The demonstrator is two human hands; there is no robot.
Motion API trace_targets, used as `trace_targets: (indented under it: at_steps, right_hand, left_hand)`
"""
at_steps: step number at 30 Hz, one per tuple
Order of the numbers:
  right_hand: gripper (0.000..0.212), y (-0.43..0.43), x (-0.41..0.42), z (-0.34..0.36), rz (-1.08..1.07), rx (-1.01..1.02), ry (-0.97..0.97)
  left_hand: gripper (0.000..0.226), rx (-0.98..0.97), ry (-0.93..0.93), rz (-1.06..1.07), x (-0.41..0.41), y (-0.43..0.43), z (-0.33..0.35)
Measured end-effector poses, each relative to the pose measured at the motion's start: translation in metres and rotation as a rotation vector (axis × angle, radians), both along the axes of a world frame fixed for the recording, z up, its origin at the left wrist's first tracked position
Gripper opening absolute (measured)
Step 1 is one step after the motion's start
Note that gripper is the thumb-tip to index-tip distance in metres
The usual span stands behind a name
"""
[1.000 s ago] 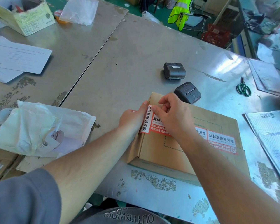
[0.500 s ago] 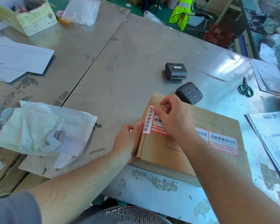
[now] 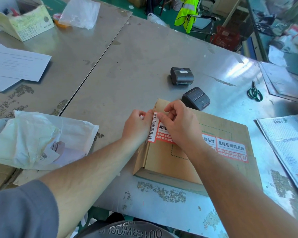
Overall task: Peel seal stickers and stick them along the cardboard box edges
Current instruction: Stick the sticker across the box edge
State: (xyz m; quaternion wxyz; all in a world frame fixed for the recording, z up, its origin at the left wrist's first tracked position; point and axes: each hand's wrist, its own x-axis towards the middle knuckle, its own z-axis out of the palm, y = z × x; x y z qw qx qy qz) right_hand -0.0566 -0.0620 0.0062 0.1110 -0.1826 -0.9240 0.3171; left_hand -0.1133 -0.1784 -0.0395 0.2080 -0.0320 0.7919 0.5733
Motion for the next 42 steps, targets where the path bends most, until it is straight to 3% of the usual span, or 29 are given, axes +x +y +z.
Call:
trace_targets:
  at_steps: [20, 24, 30, 37, 42]
  right_hand:
    - [0.02, -0.004, 0.001, 0.002, -0.007, 0.038, -0.032]
    - [0.02, -0.005, 0.001, 0.003, -0.019, 0.009, -0.037]
    - [0.013, 0.007, 0.004, 0.023, -0.261, -0.241, 0.018]
    - [0.018, 0.017, 0.044, 0.026, -0.514, -0.029, 0.013]
    - [0.016, 0.024, 0.066, 0.017, -0.481, -0.055, -0.085]
  left_hand:
    - [0.034, 0.044, -0.066, -0.132, 0.038, -0.042, -0.013]
    - [0.026, 0.111, 0.026, -0.115, 0.032, -0.041, 0.0]
    - [0.046, -0.139, 0.195, -0.23, 0.013, -0.021, 0.026]
    - [0.047, -0.258, 0.289, -0.289, 0.006, -0.015, 0.023]
    - [0.051, -0.249, 0.293, -0.263, 0.01, -0.012, 0.018]
